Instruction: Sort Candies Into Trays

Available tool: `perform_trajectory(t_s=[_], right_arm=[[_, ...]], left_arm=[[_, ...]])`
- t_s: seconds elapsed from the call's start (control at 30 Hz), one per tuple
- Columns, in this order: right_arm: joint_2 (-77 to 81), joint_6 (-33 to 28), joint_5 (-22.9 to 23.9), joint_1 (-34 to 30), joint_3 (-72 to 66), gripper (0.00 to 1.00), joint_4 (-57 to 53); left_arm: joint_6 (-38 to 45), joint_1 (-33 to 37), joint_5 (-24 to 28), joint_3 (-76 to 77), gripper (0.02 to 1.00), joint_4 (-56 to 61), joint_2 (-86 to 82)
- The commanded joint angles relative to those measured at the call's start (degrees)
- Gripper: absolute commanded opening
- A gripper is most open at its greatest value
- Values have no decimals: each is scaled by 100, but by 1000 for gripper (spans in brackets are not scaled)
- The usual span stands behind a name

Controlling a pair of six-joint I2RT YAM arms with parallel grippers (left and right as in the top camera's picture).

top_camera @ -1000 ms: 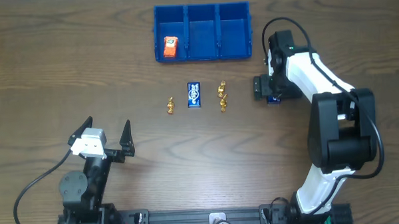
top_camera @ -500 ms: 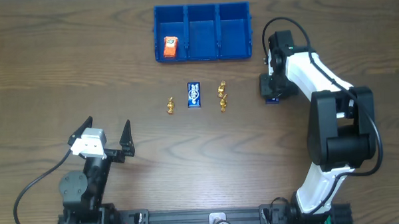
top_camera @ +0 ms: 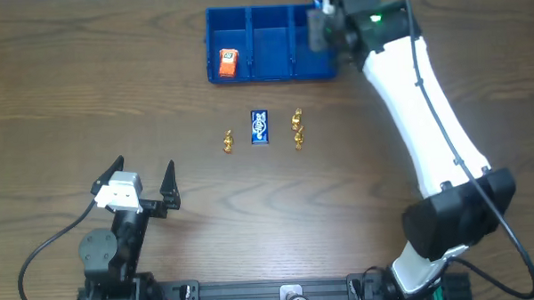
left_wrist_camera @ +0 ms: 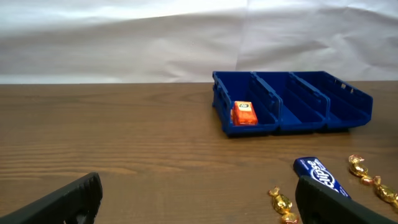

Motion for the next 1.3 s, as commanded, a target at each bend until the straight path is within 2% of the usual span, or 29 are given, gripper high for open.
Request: perform_trajectory(t_s=[0.03,0.23,0.43,0.5,0.87,0.9,0.93,0.97,1.0,1.13,1.23,1.3], right_arm=[[715,328,544,492,363,36,741],[1681,457,590,763,365,36,1423],[2175,605,645,815,363,36,1453],[2245,774,758,815,363,36,1438],[2267,776,780,861,363,73,1545],[2267,776,780,861,363,110,1545],[2267,776,778,861,363,257,1545],[2267,776,776,863,363,676,1543],[2267,776,772,863,363,993,1537],[2131,778,734,861,599,1000,1250],[1694,811,732,876,1335,1000,350],[1412,1038,734,992,1810,998,-621]], left_arm=[[-59,28,136,-114,996,-181,-37],[-59,28,136,-114,998,-181,-37],[-59,28,138,-114,998,-181,-37],[-59,28,136,-114,998,-181,-37],[-59,28,136,-114,998,-181,-37],[-59,28,136,-114,998,-181,-37],[-59,28,136,-114,998,-181,-37],[-59,28,138,-114,998,-181,-37],[-59,28,136,-114,998,-181,-37],[-59,28,138,-114,996,-181,-37],[-59,28,136,-114,998,-181,-37],[-59,28,136,-114,998,-181,-37]])
